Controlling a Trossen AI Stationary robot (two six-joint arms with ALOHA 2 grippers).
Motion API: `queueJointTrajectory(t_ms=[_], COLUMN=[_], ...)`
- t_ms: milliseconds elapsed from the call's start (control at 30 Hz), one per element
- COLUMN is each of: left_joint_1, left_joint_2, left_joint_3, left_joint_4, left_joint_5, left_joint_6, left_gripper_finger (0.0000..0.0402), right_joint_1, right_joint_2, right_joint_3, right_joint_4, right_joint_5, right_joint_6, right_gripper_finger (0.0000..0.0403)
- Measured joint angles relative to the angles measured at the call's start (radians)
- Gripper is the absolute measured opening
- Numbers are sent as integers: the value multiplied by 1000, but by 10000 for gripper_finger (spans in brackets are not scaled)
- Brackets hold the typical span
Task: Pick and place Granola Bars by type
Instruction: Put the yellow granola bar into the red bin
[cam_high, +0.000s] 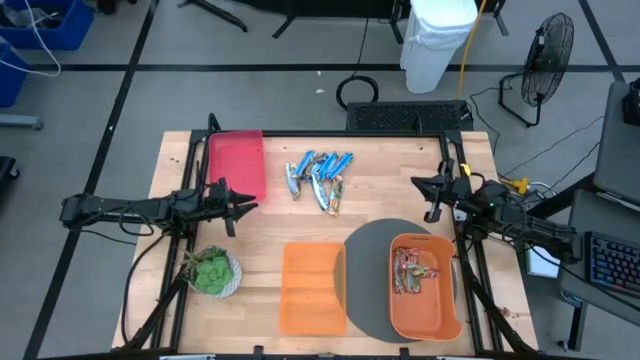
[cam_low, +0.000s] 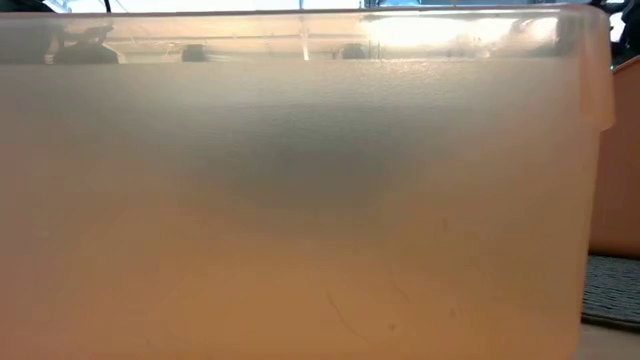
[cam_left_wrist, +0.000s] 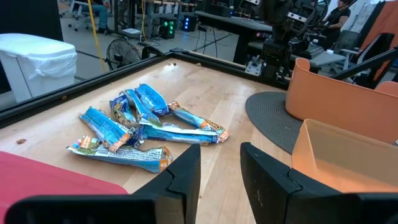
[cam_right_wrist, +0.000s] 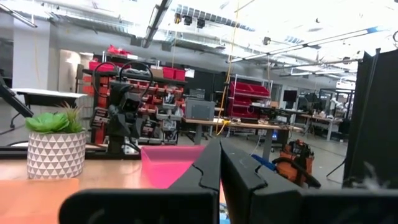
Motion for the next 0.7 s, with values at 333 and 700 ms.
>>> queueJointTrajectory(t_ms=[333,700], left_joint_1=[0,0], left_joint_2=[0,0], left_joint_3=[0,0], left_joint_4=[0,0], left_joint_5=[0,0], left_joint_6=[0,0], left_gripper_finger=[118,118], right_joint_1=[0,0], right_joint_2=[0,0], right_joint_3=[-1,-2], right_joint_4=[-76,-136], right_joint_5=[0,0], right_joint_6=[32,41], right_gripper_finger=[0,0])
